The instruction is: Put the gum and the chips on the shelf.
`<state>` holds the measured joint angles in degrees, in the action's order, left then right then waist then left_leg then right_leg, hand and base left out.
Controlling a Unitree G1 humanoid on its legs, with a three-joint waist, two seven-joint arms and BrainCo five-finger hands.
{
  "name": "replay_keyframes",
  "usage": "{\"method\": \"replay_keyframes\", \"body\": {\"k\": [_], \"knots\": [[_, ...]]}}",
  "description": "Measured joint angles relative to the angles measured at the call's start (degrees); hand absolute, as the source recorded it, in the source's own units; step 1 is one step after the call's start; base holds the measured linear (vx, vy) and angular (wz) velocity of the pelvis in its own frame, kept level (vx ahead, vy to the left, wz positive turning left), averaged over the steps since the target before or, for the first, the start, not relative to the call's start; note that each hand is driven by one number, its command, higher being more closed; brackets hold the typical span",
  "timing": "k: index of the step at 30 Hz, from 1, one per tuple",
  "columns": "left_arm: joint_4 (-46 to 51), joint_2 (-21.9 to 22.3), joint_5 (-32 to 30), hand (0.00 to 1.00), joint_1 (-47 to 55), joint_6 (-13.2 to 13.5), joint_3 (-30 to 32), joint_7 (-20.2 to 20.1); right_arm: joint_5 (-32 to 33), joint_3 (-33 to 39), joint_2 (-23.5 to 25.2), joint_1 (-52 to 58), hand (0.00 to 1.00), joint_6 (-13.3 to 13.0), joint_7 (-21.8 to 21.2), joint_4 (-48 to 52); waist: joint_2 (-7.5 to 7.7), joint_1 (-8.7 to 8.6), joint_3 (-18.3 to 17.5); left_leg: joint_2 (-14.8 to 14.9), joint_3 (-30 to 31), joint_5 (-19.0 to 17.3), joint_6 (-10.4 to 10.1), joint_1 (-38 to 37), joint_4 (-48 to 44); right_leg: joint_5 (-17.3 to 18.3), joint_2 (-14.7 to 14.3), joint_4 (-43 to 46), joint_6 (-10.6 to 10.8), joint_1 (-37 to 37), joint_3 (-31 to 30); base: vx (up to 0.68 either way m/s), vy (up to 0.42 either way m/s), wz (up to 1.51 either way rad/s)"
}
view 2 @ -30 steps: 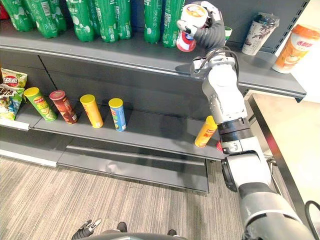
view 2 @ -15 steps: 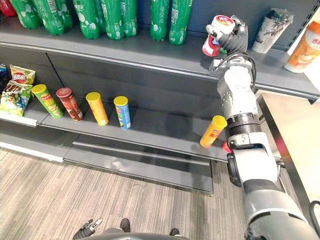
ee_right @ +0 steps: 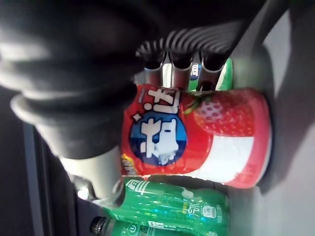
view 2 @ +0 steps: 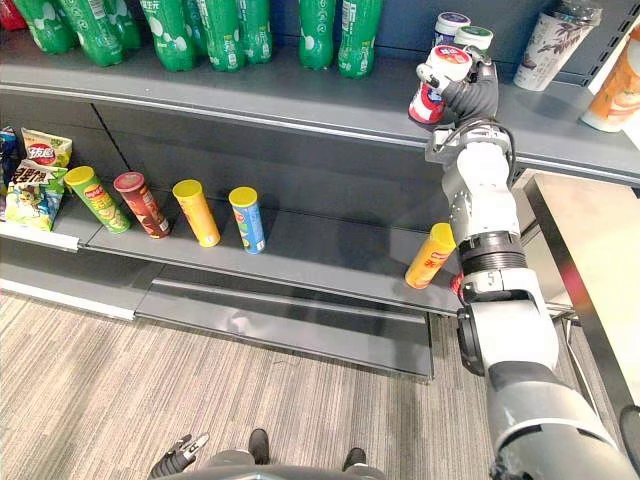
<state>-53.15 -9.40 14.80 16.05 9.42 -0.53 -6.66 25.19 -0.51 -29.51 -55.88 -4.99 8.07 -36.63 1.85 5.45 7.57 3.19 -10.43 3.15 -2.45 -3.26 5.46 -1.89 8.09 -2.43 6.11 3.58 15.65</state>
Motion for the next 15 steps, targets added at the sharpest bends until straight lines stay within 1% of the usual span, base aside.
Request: {"method": "replay_keyframes", "body": {"k": [2,4,5,15], "knots": [[0.0,-0.3,0.0,0.00,0.0,0.0,-0.9,0.0,0.0,0.0,-0.8,0.8,1.00,-1.2,0.0,0.2,-0.08,-0.22,0.1,-0.1,-0.1,-0.2,-0.2,0.0,0.0,0.2,0.2,0.5,0.1,-0.2,-0.1,0.00,0.005,-0.02],[0.1,-0.3,0.0,0.00,0.0,0.0,-0.9,-0.1,-0.1,0.0,-1.7,1.4,1.00,-1.5,0.0,0.2,-0.05,-0.22,0.2,-0.1,-0.1,-0.2,-0.2,0.0,0.0,0.2,0.2,0.5,0.2,-0.2,-0.2,0.00,0.000,0.00],[0.1,-0.3,0.0,0.00,0.0,0.0,-0.9,0.0,-0.1,0.1,-2.0,1.5,0.00,-1.6,0.0,0.2,-0.07,-0.23,0.3,-0.1,-0.1,-0.2,-0.2,0.0,0.1,0.4,0.2,0.5,0.4,-0.3,-0.2,0.00,0.000,0.00],[0.3,-0.5,0.0,0.00,0.0,0.0,-1.2,0.0,-0.4,0.1,-3.4,2.3,0.00,-1.6,0.2,0.0,-0.02,-0.23,0.3,-0.1,-0.1,-0.2,-0.2,0.0,0.2,0.7,0.2,0.6,0.3,-0.3,-0.4,0.00,0.000,0.00]]}}
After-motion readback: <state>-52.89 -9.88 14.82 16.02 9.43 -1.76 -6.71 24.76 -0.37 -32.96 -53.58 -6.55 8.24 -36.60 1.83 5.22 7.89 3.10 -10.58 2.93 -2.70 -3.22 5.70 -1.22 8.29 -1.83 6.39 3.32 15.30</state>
